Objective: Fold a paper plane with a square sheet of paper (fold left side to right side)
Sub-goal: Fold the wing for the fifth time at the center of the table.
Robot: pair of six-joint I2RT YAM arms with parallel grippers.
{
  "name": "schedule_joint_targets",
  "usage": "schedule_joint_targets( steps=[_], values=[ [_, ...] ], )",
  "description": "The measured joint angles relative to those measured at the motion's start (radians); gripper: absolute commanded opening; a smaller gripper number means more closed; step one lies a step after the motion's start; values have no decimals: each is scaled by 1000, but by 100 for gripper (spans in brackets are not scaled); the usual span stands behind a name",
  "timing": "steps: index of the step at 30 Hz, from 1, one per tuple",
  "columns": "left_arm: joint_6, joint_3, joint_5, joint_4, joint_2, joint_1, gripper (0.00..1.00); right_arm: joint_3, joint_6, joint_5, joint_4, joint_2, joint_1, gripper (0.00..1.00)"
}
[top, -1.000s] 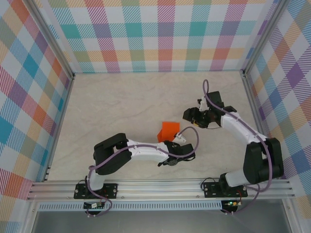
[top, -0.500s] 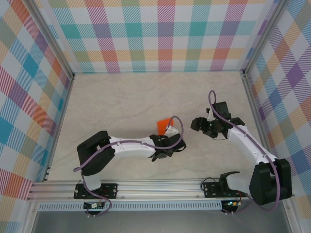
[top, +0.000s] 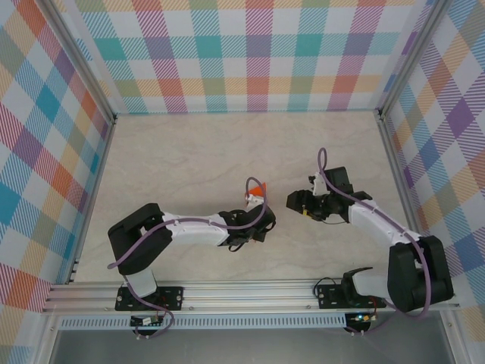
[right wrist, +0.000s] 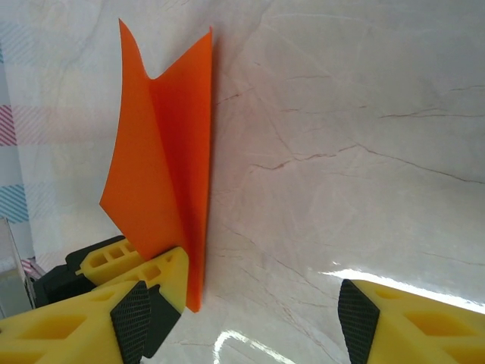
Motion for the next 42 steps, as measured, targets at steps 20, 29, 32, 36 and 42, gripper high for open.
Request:
schedule_joint_targets(
  steps=[20, 29, 32, 36, 42],
  values=[
    [-67, 30, 62, 18, 46, 11, 17, -68, 47, -60, 143, 81, 13, 63],
    [-93, 20, 106, 59, 46, 22, 9, -21, 119, -135, 351, 218, 13, 56],
    [-114, -13, 124, 103, 45, 38, 8, -21, 132, -143, 380, 252, 14, 55],
    [-144, -71, 167, 180, 38, 62, 7, -21, 137, -150, 404, 261, 23, 55],
    [-192, -119, 220, 286, 33, 82, 5, -21, 135, -156, 424, 286, 30, 55]
  ],
)
